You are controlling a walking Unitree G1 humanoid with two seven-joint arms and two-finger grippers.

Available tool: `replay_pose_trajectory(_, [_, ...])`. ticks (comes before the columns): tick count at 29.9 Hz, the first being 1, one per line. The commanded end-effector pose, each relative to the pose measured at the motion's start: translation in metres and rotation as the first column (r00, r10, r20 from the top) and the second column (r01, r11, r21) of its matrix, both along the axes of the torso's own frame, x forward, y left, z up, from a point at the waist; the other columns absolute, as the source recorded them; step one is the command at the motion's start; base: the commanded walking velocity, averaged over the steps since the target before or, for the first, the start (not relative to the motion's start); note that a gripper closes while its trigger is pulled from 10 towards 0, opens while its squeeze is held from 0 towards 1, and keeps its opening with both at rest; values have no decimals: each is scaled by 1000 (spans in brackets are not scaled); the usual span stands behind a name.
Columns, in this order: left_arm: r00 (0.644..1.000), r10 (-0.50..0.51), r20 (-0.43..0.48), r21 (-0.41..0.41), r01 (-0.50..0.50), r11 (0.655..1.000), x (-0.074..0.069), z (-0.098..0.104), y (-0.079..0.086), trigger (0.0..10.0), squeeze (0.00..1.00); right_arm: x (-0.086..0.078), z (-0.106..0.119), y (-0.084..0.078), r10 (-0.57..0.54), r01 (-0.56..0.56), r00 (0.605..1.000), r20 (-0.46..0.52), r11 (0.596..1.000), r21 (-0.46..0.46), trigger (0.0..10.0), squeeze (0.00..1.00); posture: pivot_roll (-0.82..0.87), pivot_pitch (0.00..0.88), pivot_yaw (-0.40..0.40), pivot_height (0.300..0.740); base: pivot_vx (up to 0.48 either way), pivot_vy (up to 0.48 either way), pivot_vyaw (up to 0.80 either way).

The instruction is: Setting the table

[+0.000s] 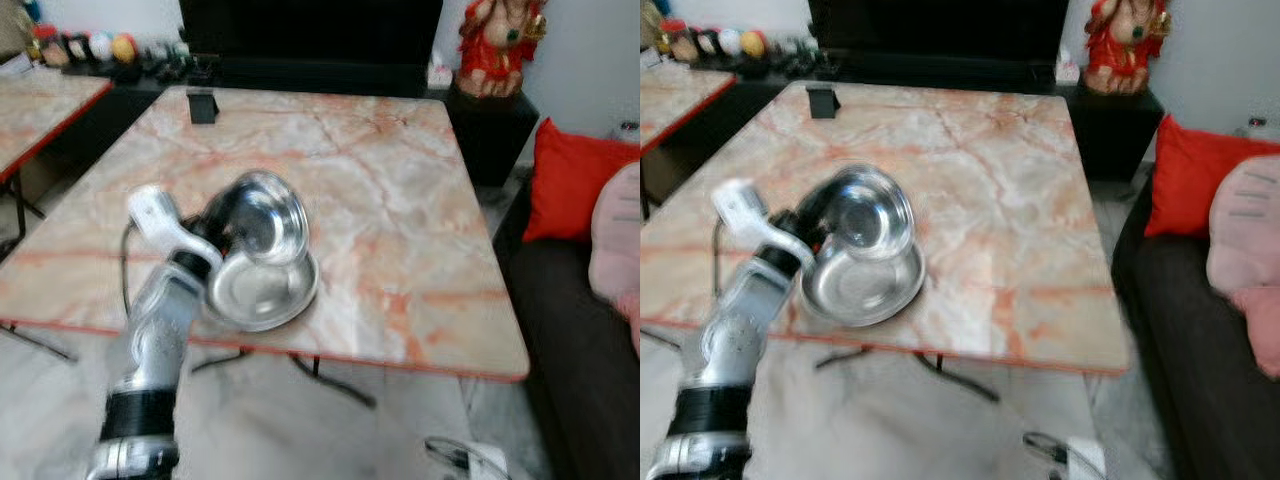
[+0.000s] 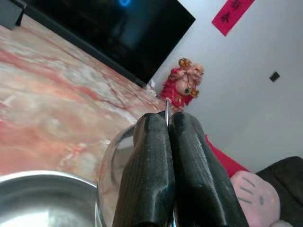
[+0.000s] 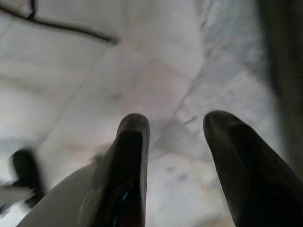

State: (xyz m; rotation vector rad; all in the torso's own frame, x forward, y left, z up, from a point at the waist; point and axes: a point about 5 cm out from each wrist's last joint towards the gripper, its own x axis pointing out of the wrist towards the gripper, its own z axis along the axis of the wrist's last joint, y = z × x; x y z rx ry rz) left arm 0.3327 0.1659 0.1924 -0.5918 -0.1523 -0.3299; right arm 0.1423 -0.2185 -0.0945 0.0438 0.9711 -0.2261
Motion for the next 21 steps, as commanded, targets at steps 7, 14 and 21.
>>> replay_pose_trajectory(7, [997, 76, -32, -33, -77, 997, 5, -1, 21, 10000, 0, -2, -2, 5, 1, -1, 1000, -10, 1000, 17, 10000, 0, 20, 0, -46, 740, 0, 0, 0])
replay_pose_trajectory(14, [991, 56, -124, -216, -82, 973, 13, -15, 16, 10000, 0, 9, 0, 16, 17, -18, 1000, 3, 1000, 24, 10000, 0, 19, 0, -45, 740, 0, 0, 0])
replay_pose_trajectory(21, [985, -4, -170, -214, -33, 976, 20, -17, 7, 10000, 0, 20, 4, 21, 24, -25, 999, 30, 999, 25, 10000, 0, 14, 0, -30, 740, 0, 0, 0])
